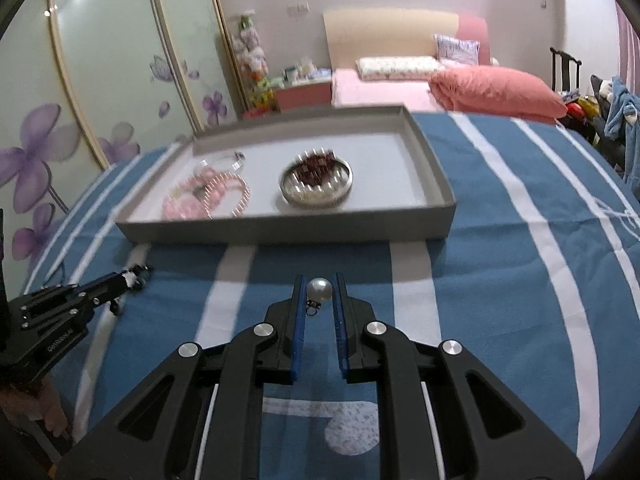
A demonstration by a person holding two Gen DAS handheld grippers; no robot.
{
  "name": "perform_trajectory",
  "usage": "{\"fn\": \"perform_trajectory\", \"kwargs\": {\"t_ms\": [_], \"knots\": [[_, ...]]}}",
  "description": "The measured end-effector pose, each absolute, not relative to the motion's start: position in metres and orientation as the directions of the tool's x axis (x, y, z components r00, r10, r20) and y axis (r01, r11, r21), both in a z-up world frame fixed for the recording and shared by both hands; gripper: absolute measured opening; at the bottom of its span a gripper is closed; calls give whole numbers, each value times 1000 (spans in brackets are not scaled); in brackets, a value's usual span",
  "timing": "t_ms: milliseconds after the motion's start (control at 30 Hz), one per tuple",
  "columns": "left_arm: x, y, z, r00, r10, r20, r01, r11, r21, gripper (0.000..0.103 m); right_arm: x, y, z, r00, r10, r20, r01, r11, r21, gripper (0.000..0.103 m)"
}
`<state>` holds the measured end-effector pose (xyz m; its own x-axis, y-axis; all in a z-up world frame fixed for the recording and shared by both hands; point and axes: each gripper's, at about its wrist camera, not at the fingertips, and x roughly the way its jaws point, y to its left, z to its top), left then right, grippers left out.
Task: Organize jewelry
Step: 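Lift the pearl and black bracelet and carry both over the gray tray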
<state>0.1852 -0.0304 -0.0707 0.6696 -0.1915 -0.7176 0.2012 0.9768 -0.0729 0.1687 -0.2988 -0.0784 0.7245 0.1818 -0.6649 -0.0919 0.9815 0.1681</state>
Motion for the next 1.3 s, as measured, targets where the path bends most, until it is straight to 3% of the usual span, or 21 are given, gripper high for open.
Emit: {"fn": "perform_trajectory", "kwargs": {"t_ms": [400, 1067, 1300], "knots": [[163, -29, -36, 753, -236, -614, 211, 971, -115, 5, 144, -294, -37, 832, 212, -513, -132, 973, 190, 14], [141, -51, 19, 902, -164, -400, 168, 985, -24, 5, 124, -281, 6, 963, 128, -238, -107, 989, 100, 14], [147, -56, 25, 919, -163, -360, 171, 985, -12, 5, 125, -276, 9, 976, 110, -190, -96, 992, 79, 14]]}}
